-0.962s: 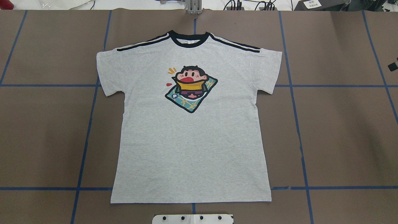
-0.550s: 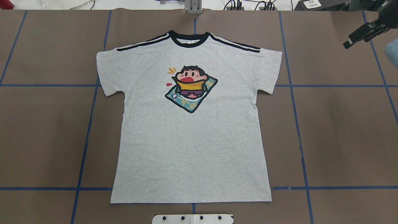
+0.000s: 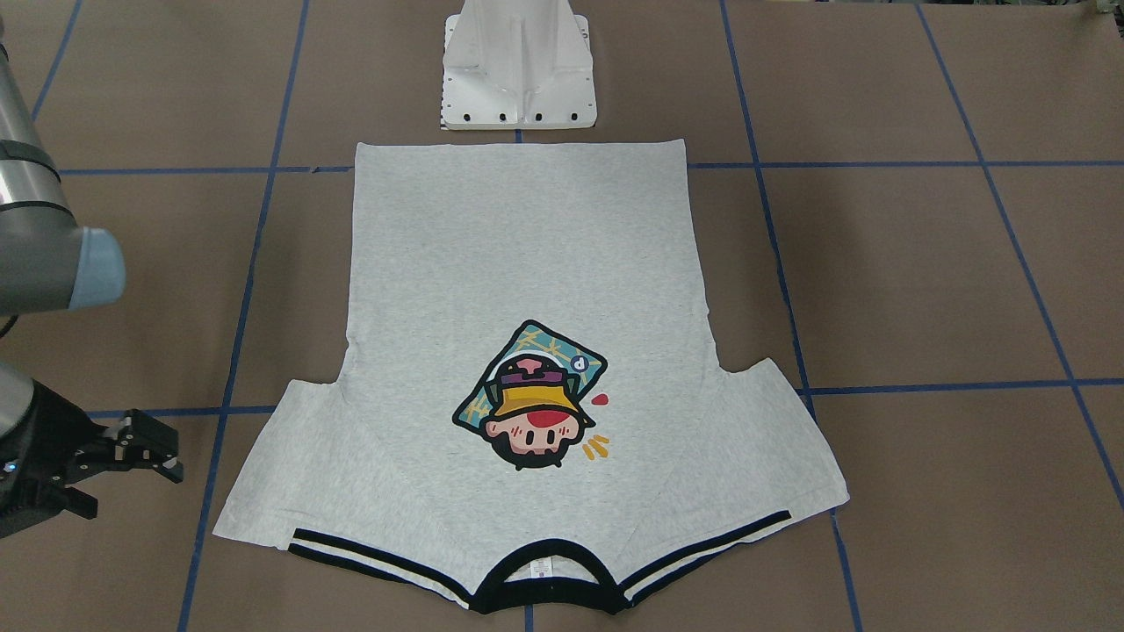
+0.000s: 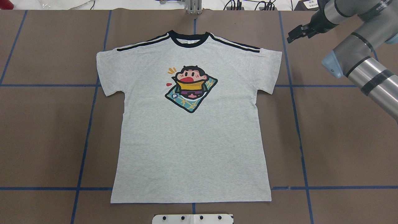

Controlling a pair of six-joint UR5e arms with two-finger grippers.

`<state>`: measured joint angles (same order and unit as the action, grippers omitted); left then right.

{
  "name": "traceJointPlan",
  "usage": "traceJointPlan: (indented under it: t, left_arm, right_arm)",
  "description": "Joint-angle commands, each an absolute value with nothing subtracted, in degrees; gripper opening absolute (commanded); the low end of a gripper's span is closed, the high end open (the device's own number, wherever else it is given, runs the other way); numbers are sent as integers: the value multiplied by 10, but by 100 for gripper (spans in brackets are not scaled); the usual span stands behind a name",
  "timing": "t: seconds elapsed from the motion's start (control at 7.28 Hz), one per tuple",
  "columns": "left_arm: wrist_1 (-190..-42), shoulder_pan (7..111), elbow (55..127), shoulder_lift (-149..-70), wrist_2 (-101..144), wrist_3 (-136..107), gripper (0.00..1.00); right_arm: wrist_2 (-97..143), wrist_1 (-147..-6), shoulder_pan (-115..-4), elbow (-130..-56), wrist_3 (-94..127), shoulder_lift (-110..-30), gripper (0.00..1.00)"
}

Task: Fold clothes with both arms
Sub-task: 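Move the right gripper toward the sleeve nearest it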

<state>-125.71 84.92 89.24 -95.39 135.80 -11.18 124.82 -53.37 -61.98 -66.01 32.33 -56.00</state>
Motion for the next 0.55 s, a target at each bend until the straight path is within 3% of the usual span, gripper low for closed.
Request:
traceJointPlan:
  t: [0.0, 0.41]
  left_arm:
    - [-1286, 849, 882, -955, 1358, -133, 100]
    - [-1286, 849, 880, -956, 1358, -133, 100]
  right_arm:
    - [1203, -505, -589, -608, 352, -537, 98]
    - [1169, -495, -556, -549, 358, -505, 96]
